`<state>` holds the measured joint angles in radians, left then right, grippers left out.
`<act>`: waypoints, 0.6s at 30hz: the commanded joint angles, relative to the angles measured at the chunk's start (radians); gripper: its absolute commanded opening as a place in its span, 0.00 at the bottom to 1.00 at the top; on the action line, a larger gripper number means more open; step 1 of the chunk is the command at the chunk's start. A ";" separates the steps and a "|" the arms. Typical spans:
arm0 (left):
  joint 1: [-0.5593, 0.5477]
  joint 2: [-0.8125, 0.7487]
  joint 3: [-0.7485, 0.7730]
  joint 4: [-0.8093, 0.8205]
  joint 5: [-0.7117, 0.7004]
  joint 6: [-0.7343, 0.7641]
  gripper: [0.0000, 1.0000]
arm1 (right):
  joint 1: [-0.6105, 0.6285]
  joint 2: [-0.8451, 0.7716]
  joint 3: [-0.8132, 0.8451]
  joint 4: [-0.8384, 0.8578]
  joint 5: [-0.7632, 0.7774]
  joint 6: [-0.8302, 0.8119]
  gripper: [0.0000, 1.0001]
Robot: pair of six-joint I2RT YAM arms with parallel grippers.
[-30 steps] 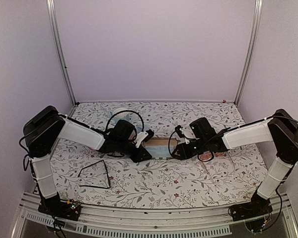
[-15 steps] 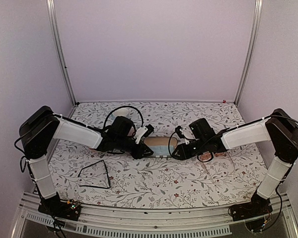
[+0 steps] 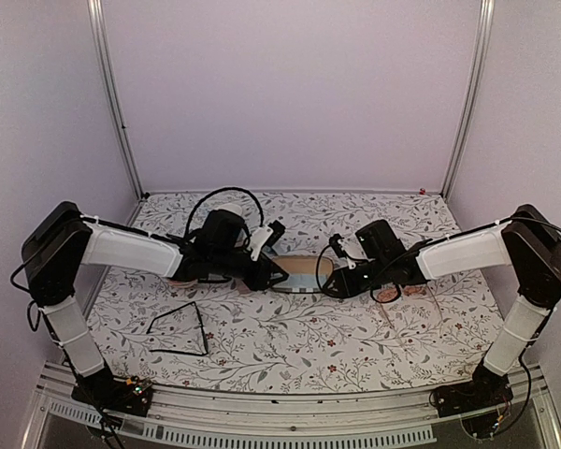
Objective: Organize the sunglasses
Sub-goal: Adjust the opened sunglasses case at the center of the board.
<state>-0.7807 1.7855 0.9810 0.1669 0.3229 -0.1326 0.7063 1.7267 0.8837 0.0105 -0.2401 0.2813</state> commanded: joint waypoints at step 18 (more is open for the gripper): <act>0.040 -0.183 -0.122 0.039 -0.263 -0.084 0.50 | -0.010 -0.090 0.034 -0.020 0.029 -0.002 0.41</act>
<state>-0.7628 1.6337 0.8806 0.1829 0.1253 -0.1814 0.7055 1.6848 0.8967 0.0044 -0.2337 0.2806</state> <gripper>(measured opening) 0.481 0.405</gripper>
